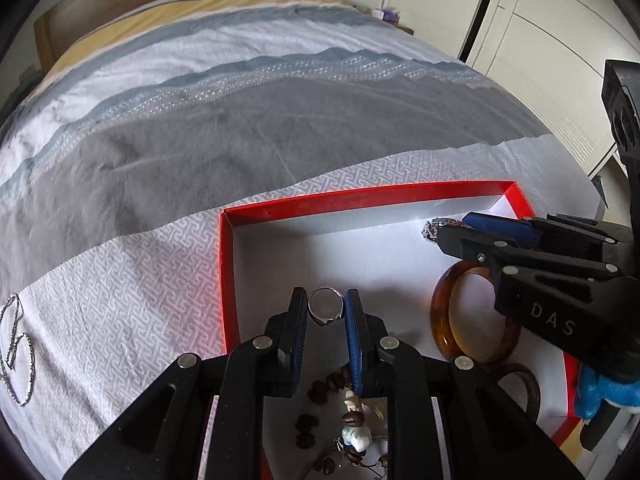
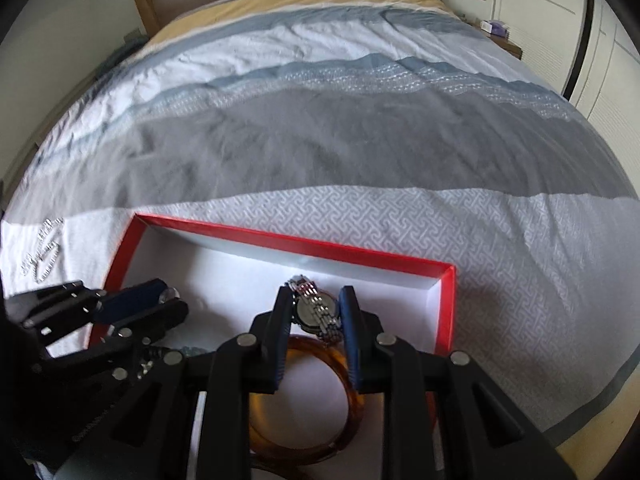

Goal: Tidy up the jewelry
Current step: 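Open both tools to release the ring and watch into the box, then withdraw both tools from the box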

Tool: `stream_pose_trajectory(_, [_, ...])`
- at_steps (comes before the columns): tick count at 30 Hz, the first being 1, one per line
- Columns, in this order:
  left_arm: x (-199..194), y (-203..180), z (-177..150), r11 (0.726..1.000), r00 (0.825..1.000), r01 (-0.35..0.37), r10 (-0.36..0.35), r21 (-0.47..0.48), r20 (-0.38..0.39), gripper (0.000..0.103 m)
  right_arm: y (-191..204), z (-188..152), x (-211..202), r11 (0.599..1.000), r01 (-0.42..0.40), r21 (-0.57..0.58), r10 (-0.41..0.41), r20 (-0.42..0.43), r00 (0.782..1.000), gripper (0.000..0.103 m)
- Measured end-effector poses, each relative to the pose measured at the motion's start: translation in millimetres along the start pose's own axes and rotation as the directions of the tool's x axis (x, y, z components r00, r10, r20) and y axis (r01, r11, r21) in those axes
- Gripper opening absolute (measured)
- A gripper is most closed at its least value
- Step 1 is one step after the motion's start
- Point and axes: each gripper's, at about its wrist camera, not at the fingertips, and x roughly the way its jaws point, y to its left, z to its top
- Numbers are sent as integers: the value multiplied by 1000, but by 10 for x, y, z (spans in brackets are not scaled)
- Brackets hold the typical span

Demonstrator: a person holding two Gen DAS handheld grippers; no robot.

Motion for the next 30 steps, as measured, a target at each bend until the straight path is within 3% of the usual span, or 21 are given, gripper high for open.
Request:
stream_pose_trajectory(7, [3,2,44,1000,1000,-5,5,-9,-15,20,-72,-7,-176,999,22,23,-22,11,1000,26])
stream_pose_trajectory(11, [-229,9,36,999,1000,-16,16,-30,12,31,-139,-25,-541,999,36,37,-38,53,998,32])
stream_pose_trajectory(14, [-592,-15,30,999,998,3,-1,-41,59,31,-168,-49,-940,998,39,54,-44,101,994,32])
stream_pose_trajectory(18, [-1321,-34,-22,999,984,-17,23,-38,178,31,-81,-119,-1550,998,19,63,-30,177,984,32])
stream_pose_trajectory(21, [-1812,62,-127,997,973,-46,58,-61,224,31,107,-206,-2004,999,3,38,-11,228,974,33])
stream_pose_trajectory(26, [-2483,378,-398,986,969,-129,148,-109,197,31,507,-364,-2655,999,-40,-3,39,305,952,34])
stream_pose_trajectory(30, [-3147,747,-809,962,941,-212,249,-173,229,31,871,-542,-3060,997,-67,-40,77,348,934,35])
